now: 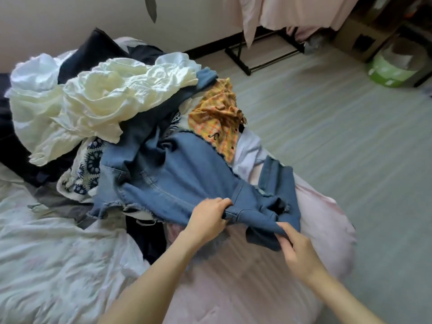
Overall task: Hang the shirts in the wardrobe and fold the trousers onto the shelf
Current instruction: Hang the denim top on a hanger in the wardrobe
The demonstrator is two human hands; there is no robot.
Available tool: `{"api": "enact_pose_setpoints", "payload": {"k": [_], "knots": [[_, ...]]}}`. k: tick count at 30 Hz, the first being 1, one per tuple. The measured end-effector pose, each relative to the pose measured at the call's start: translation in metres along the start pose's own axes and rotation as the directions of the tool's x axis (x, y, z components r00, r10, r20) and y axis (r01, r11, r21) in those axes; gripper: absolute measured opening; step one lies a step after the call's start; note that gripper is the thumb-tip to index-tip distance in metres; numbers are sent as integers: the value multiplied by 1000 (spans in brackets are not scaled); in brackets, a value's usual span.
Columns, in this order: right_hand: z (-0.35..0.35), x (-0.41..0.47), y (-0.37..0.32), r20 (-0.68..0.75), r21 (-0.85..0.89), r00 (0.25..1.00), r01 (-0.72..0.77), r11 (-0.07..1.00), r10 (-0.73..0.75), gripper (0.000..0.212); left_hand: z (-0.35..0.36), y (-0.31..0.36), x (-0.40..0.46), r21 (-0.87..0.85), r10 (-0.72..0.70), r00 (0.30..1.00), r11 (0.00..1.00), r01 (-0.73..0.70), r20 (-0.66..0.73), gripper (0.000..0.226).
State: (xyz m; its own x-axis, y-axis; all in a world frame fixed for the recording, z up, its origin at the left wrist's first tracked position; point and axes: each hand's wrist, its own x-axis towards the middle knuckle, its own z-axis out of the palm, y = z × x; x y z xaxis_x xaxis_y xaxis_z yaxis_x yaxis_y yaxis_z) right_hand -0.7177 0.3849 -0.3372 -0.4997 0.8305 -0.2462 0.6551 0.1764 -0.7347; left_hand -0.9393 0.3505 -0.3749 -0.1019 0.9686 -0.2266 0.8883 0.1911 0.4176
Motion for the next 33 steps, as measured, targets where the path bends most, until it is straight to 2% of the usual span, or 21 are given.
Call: {"api": "enact_pose_setpoints", "payload": {"k": [2, 3, 4, 5, 6, 7, 8, 9, 10, 12, 14, 16, 19, 21, 23, 25, 26, 27, 28, 30, 33], "knots": [[-13, -15, 6, 154, 21, 975, -166, 986, 160, 19, 7, 24, -21, -158, -85, 996, 984, 79, -33, 16], [-24, -28, 10, 267, 97, 930, -285, 954, 250, 18, 8, 40, -36, -238, -125, 991, 965, 111, -43, 16], [-29, -34, 14, 396, 244, 857, -444, 862, 329, 17, 10, 51, -47, -306, -142, 988, 945, 118, -57, 18], [-36, -47, 16, 518, 399, 769, -605, 689, 375, 24, 10, 67, -61, -352, -129, 990, 931, 99, -63, 22], [-40, -59, 19, 594, 517, 704, -705, 486, 390, 41, 10, 83, -74, -373, -93, 993, 926, 61, -67, 26], [-42, -63, 23, 635, 586, 666, -745, 318, 391, 58, 10, 96, -81, -381, -38, 996, 924, 3, -84, 29], [-46, -72, 23, 656, 629, 649, -752, 196, 386, 72, 8, 116, -93, -383, 38, 996, 921, -67, -82, 31], [-50, -75, 22, 657, 662, 655, -738, 129, 373, 78, 8, 133, -101, -384, 123, 989, 912, -143, -77, 31], [-54, -76, 17, 643, 689, 674, -717, 108, 364, 75, 8, 148, -109, -384, 205, 976, 897, -219, -77, 29], [-65, -80, 5, 586, 698, 697, -693, 180, 413, 50, 9, 175, -122, -356, 319, 945, 876, -325, -76, 28], [-80, -88, 6, 503, 670, 699, -687, 281, 509, 25, 10, 192, -131, -334, 350, 933, 873, -356, -82, 32], [-95, -97, 15, 344, 721, 736, -605, 339, 583, 12, 7, 201, -133, -362, 298, 951, 881, -306, -79, 35], [-124, -128, 29, 152, 895, 809, -357, 269, 568, 14, -1, 224, -128, -502, 115, 992, 855, -128, -56, 31], [-145, -163, 41, 19, 940, 853, -193, 280, 522, 22, -6, 249, -118, -647, 44, 999, 762, -19, 22, 18], [-152, -195, 50, -89, 883, 893, -134, 449, 442, 23, -13, 270, -106, -811, -40, 987, 564, 152, 158, 16], [-155, -230, 57, -83, 773, 939, -151, 616, 335, 32, -17, 302, -101, -894, -102, 940, 289, 341, 326, 18], [-156, -243, 61, -48, 737, 955, -165, 656, 293, 40, -16, 320, -101, -890, -117, 908, 184, 417, 402, 18], [-158, -258, 64, -34, 721, 961, -167, 672, 275, 43, -14, 341, -105, -868, -114, 876, 125, 480, 469, 23], [-159, -268, 68, -49, 719, 960, -157, 677, 275, 43, -12, 359, -109, -846, -97, 854, 116, 521, 512, 28], [-168, -284, 74, -164, 695, 934, -119, 709, 318, 32, -10, 393, -116, -840, -34, 851, 148, 523, 524, 37], [-189, -304, 80, -373, 538, 853, -123, 834, 366, 13, -13, 430, -125, -869, 95, 870, 174, 464, 484, 41]]}}
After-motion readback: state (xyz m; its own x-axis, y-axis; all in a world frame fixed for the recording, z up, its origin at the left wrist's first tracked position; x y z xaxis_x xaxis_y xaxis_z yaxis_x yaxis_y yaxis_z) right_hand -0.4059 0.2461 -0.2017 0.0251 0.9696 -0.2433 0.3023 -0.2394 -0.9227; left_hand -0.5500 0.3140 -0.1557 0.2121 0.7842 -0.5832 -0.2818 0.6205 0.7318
